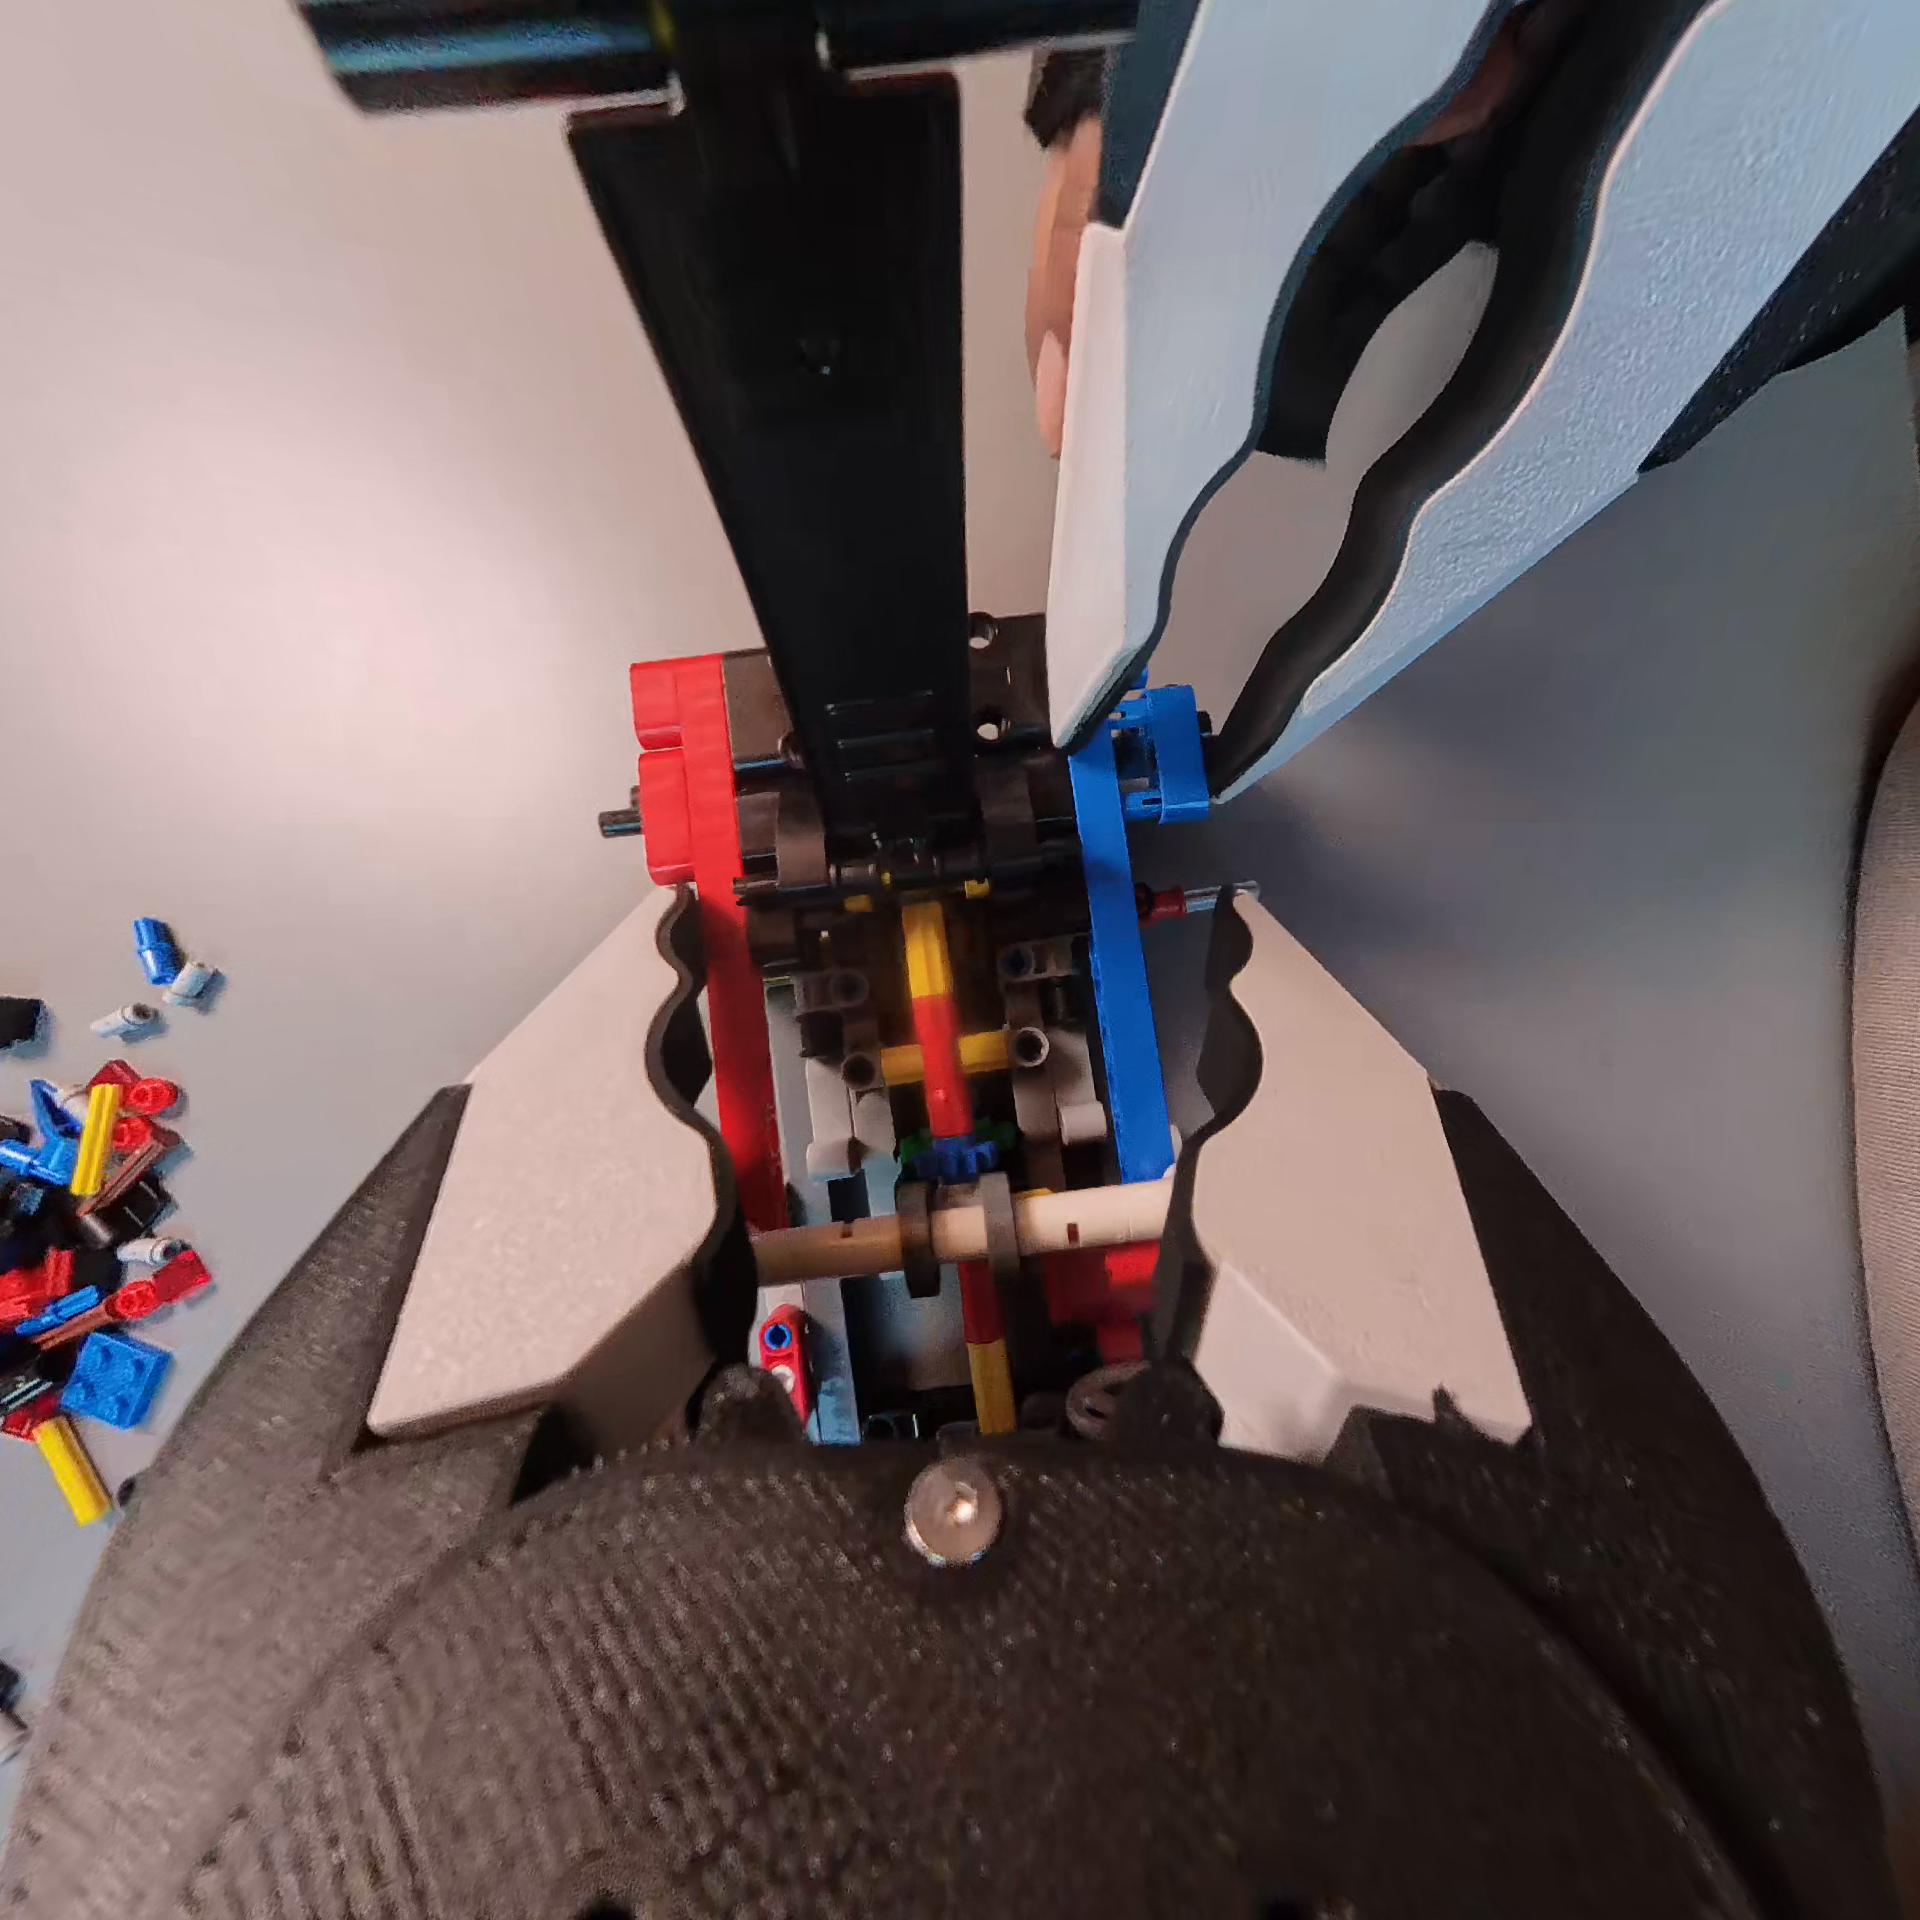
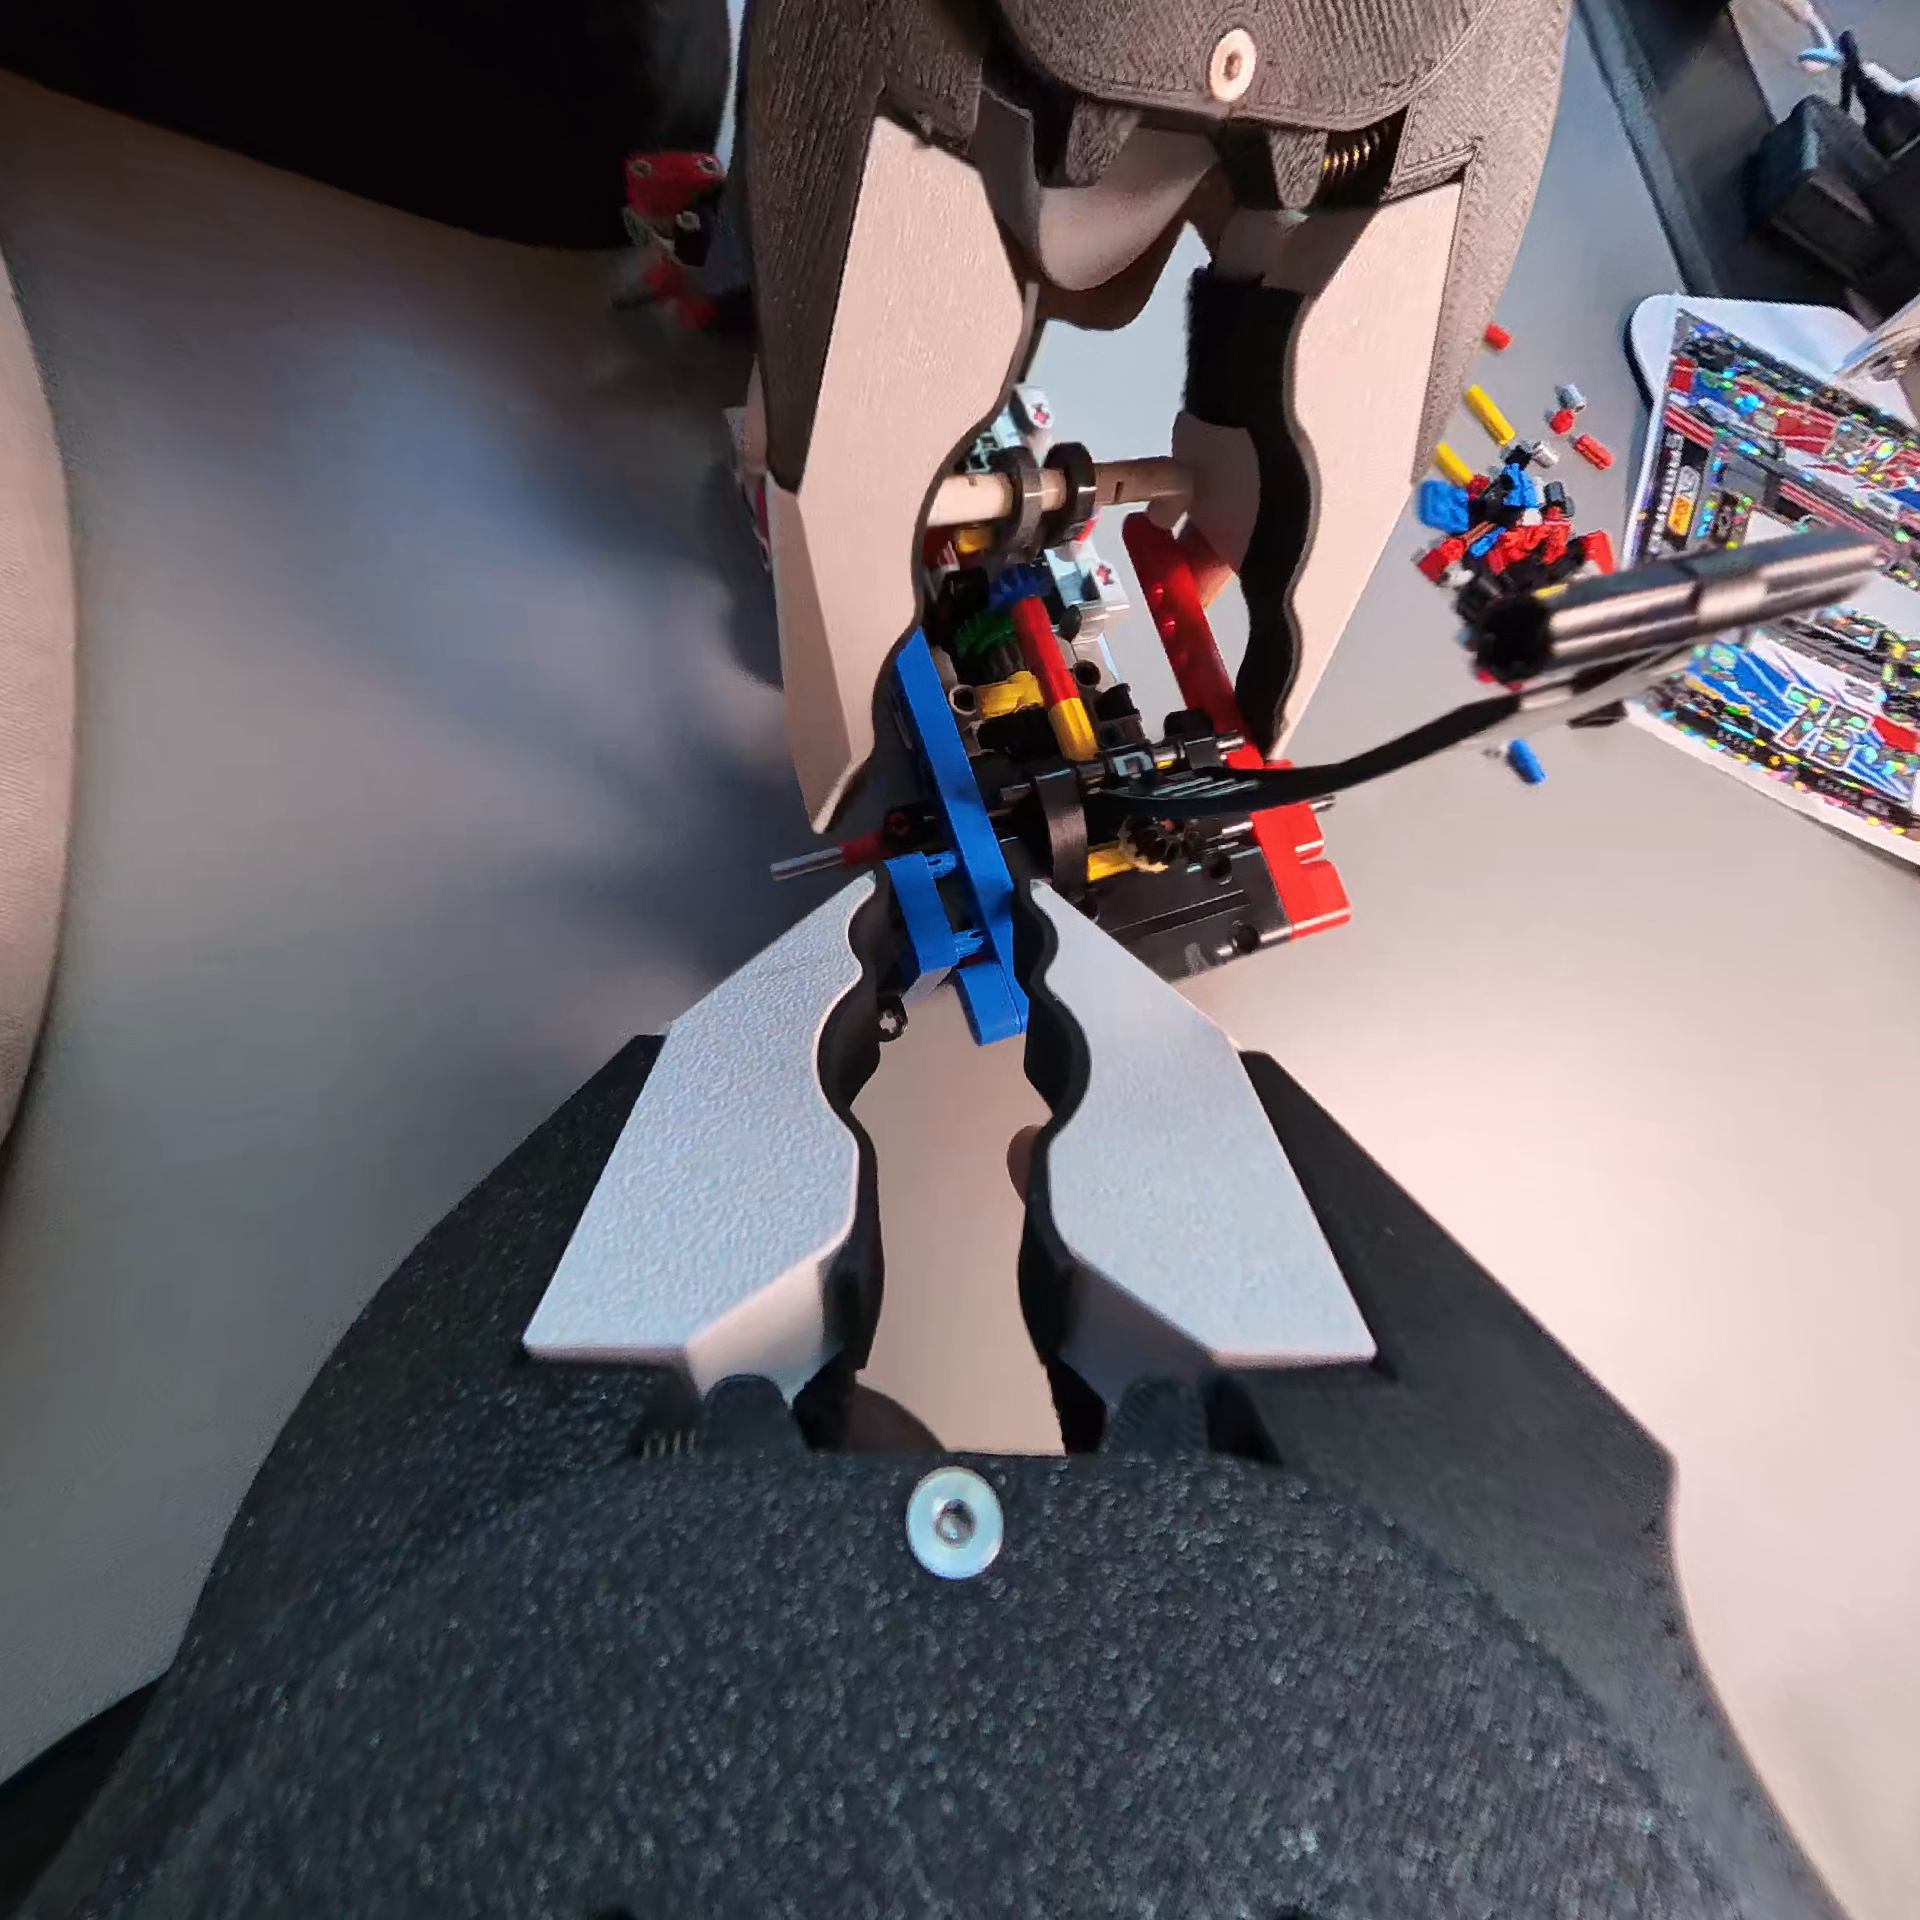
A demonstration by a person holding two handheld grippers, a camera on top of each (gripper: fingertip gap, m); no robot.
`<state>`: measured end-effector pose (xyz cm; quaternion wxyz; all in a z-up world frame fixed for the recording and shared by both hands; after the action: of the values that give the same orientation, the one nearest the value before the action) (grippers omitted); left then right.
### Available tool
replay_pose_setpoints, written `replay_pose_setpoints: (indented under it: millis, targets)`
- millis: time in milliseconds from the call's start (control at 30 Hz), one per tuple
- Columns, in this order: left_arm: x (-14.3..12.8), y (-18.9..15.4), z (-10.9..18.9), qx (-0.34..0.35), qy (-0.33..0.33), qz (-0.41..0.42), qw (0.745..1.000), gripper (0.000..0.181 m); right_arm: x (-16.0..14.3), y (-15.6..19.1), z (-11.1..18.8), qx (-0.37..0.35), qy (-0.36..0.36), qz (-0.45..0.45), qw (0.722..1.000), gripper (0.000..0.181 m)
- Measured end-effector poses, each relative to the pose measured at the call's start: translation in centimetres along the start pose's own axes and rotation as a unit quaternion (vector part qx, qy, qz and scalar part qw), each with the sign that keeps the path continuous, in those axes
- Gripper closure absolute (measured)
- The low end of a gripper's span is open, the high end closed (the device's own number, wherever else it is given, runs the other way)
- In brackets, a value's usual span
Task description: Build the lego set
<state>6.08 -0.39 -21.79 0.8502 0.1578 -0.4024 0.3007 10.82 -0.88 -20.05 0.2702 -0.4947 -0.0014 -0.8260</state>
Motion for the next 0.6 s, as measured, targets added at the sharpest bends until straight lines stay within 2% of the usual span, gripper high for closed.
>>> replay_pose_setpoints:
  millis: [600]
  targets:
    - [-0.10, 0.16, 0.20, -0.003, -0.009, 0.028, 1.000, 0.089, -0.22, -0.52, -0.09, 0.057, -0.062, -0.017, 0.996, 0.161]
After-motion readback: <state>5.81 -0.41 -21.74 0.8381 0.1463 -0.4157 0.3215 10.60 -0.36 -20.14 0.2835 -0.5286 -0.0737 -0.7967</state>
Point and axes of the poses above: each gripper's, where its closed fingertips meet, z back along the fingers, x out of its top, y = z × x across the jaws, the point moved 2 cm from there along z, back along the fingers, and after that the axes turned 13 degrees about -y, right-handed, at the moved point
